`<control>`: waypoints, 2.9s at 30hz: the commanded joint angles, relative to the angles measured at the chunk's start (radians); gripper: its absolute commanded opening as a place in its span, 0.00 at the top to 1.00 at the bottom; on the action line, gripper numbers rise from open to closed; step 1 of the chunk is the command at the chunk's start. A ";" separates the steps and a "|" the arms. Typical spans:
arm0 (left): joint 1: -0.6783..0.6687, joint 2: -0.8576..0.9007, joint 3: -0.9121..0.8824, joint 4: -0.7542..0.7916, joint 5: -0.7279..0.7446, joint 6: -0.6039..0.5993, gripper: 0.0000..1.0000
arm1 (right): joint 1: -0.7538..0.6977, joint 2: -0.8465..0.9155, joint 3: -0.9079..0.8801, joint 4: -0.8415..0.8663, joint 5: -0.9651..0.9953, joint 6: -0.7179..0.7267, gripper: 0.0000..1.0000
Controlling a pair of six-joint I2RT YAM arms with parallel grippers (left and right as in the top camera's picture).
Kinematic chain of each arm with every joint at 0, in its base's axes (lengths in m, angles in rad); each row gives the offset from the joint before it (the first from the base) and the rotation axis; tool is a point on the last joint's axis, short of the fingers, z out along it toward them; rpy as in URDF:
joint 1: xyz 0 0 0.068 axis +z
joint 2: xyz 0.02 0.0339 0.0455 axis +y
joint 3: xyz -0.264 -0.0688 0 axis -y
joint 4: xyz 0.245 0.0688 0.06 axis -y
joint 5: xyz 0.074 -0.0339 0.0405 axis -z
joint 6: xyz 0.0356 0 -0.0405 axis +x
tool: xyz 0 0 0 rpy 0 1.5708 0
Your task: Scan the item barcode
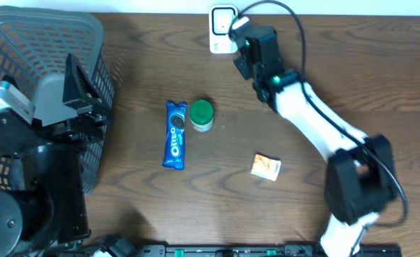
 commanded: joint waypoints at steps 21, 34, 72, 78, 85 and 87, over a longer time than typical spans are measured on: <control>0.005 -0.003 -0.004 -0.070 -0.014 0.018 0.11 | 0.050 0.703 0.813 -0.040 0.459 -0.657 0.99; 0.005 -0.003 -0.004 -0.065 -0.013 0.018 0.11 | 0.010 0.518 0.813 -0.272 0.659 -0.620 0.99; 0.010 -0.006 -0.003 0.112 -0.013 0.143 0.11 | -1.127 0.260 0.335 -0.985 0.082 0.336 0.01; 0.071 -0.038 -0.004 0.133 -0.013 0.256 0.11 | -1.101 0.197 0.351 -0.981 -0.027 0.300 0.01; 0.311 -0.171 -0.075 0.130 0.046 0.191 0.11 | -1.019 0.000 0.367 -0.967 -0.292 0.298 0.01; 0.360 -0.227 -0.108 0.108 0.125 0.192 0.10 | -0.991 -0.054 0.367 -0.965 -0.340 0.299 0.01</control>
